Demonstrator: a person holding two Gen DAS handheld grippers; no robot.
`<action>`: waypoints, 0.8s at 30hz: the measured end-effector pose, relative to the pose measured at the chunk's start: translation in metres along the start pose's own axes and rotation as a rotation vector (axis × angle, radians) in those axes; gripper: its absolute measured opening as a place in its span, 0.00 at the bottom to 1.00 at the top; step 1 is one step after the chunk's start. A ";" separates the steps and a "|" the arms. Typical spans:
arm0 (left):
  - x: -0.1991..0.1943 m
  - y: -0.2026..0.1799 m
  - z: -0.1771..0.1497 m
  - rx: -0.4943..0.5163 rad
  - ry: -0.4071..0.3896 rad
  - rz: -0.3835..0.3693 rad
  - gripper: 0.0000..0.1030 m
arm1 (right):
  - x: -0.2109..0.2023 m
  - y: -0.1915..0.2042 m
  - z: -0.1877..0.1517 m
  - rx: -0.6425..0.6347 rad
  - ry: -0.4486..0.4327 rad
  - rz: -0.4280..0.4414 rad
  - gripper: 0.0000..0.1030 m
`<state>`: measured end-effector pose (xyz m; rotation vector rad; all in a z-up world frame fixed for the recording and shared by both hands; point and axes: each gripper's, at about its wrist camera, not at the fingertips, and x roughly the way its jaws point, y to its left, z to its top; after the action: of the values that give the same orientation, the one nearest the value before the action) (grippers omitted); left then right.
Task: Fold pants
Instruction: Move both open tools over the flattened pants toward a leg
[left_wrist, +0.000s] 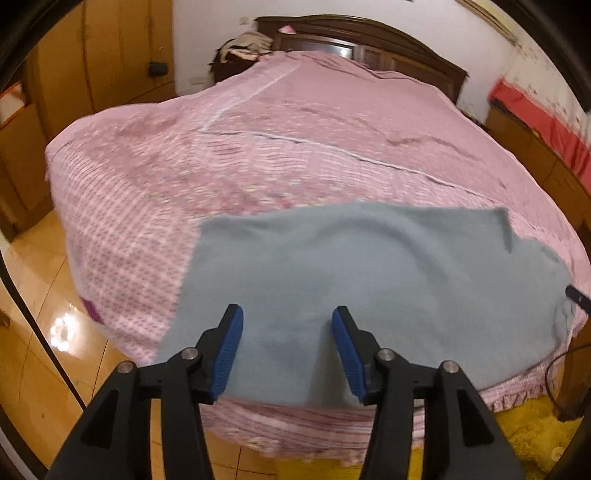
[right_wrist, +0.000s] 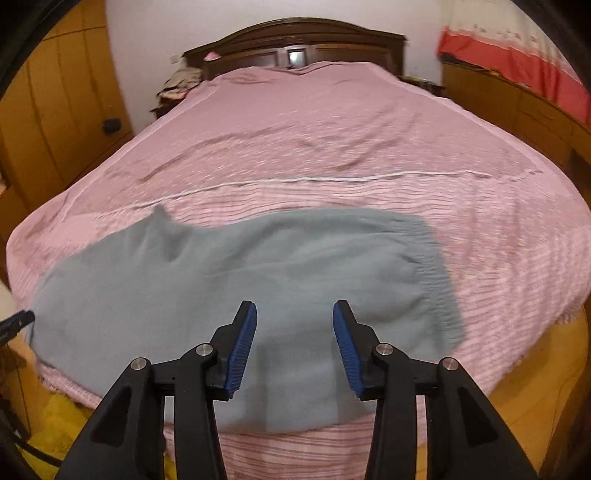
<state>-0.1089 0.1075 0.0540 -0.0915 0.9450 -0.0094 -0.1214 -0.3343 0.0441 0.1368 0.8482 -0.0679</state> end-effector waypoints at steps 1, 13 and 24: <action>0.002 0.007 0.000 -0.014 0.005 0.012 0.52 | 0.005 0.005 -0.001 -0.010 0.013 0.003 0.43; 0.030 0.059 0.000 -0.134 0.049 -0.080 0.67 | 0.035 0.027 -0.009 -0.059 0.089 -0.008 0.46; 0.042 0.075 -0.006 -0.208 0.018 -0.113 0.74 | 0.044 0.034 -0.012 -0.086 0.105 -0.029 0.57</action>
<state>-0.0913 0.1802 0.0099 -0.3379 0.9556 -0.0161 -0.0972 -0.2994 0.0064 0.0473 0.9569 -0.0517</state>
